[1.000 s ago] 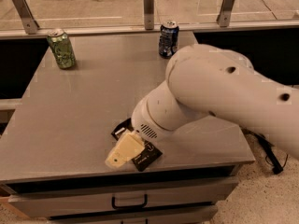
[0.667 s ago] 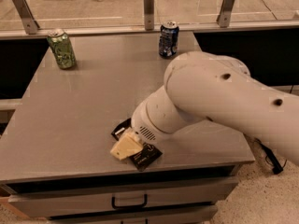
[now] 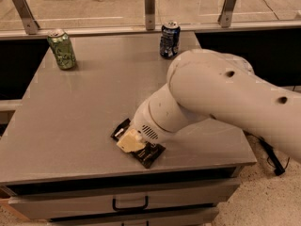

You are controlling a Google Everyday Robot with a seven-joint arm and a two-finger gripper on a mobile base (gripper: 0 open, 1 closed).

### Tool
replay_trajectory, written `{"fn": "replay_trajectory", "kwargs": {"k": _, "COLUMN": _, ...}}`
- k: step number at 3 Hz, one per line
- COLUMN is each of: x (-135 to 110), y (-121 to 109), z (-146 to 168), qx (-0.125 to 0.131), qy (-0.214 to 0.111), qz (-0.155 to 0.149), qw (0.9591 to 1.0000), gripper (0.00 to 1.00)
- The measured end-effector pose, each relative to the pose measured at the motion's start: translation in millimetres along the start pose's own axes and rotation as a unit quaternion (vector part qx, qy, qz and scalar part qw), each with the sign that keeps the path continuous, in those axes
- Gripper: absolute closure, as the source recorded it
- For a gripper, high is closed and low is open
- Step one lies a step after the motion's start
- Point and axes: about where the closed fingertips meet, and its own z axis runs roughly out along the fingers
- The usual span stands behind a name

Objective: Move rxbar chocolate near green can

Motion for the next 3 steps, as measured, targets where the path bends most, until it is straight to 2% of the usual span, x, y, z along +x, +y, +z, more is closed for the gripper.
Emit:
{"fn": "replay_trajectory", "kwargs": {"k": 1, "x": -0.3, "y": 0.0, "z": -0.4, "qx": 0.0, "qy": 0.0, "qz": 0.0, "qw": 1.0, "gripper": 1.0}}
{"fn": "replay_trajectory", "kwargs": {"k": 2, "x": -2.4, "y": 2.2, "z": 0.5, "qx": 0.005, "qy": -0.004, "qz": -0.004, "qw": 1.0, "gripper": 1.0}}
{"fn": "replay_trajectory", "kwargs": {"k": 3, "x": -23.0, "y": -16.5, "z": -24.8, "qx": 0.052, "qy": -0.012, "qz": -0.032, "qw": 0.9981, "gripper": 1.0}}
